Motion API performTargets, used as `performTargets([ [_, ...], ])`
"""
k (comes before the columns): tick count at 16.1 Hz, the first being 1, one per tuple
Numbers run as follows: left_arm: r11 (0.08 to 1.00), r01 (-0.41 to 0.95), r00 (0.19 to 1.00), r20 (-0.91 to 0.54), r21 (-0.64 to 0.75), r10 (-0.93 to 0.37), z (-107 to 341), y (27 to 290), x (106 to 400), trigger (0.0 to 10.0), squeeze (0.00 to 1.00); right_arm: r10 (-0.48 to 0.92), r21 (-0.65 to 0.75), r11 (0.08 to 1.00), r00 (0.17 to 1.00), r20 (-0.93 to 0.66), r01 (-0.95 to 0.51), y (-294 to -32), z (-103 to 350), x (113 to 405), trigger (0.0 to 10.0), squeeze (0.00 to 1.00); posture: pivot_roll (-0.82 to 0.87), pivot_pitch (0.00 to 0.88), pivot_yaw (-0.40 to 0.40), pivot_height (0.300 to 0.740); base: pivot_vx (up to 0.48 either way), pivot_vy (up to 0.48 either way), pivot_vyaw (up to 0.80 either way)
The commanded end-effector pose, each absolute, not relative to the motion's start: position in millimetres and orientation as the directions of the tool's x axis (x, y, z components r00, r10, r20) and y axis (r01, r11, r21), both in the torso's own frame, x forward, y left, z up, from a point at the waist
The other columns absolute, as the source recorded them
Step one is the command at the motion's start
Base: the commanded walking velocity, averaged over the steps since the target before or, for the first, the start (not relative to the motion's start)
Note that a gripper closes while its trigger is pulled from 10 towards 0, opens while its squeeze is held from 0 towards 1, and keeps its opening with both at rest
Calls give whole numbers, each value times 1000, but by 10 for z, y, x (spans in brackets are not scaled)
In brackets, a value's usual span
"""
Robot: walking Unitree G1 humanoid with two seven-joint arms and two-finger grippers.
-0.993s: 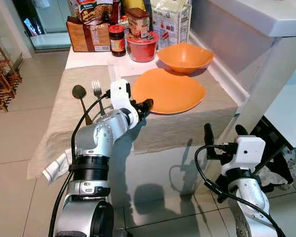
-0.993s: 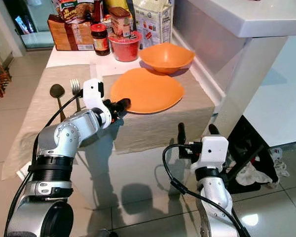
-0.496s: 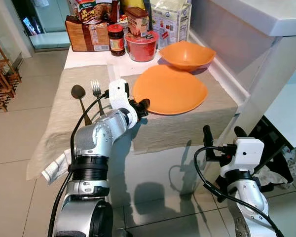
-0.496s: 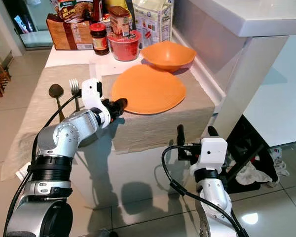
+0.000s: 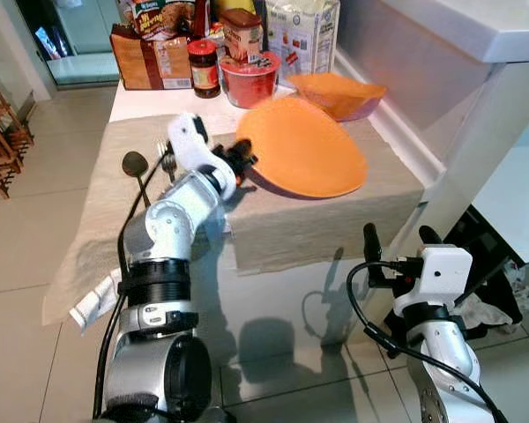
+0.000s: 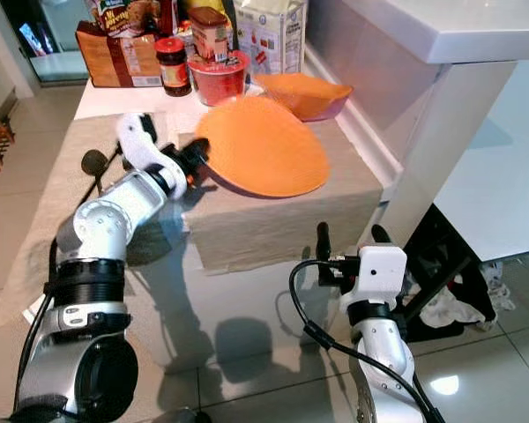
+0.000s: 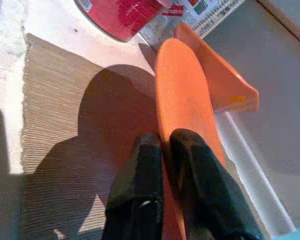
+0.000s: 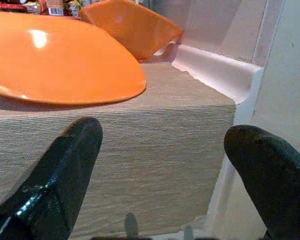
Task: Setting the table
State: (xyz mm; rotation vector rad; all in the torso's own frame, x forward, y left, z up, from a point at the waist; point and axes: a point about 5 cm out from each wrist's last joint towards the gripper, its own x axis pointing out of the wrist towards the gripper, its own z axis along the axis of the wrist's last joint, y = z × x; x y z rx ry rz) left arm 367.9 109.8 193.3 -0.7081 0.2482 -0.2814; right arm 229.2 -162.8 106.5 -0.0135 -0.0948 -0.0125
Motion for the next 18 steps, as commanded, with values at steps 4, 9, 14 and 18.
performTargets([
  [4,716,198,946,-62,-670,-319,2091,1129,3703,0,0,-19,-16,1000,993,113,21,-1639,1115,2327,10000,0,-2,0,45,740,0,0,0],
  [9,732,235,945,-27,-639,-327,2176,1201,3667,0,0,-45,51,998,987,154,38,-1697,1244,2417,10000,0,-1,0,45,740,0,0,0],
  [14,698,341,931,126,-629,-342,2567,1268,3621,0,0,-28,115,993,979,201,5,-1738,1398,2550,10000,0,16,0,39,740,0,0,0],
  [18,667,376,919,171,-643,-354,2679,1242,3594,0,0,26,244,966,972,232,-84,-1698,1506,2641,10000,0,19,0,38,740,0,0,0],
])
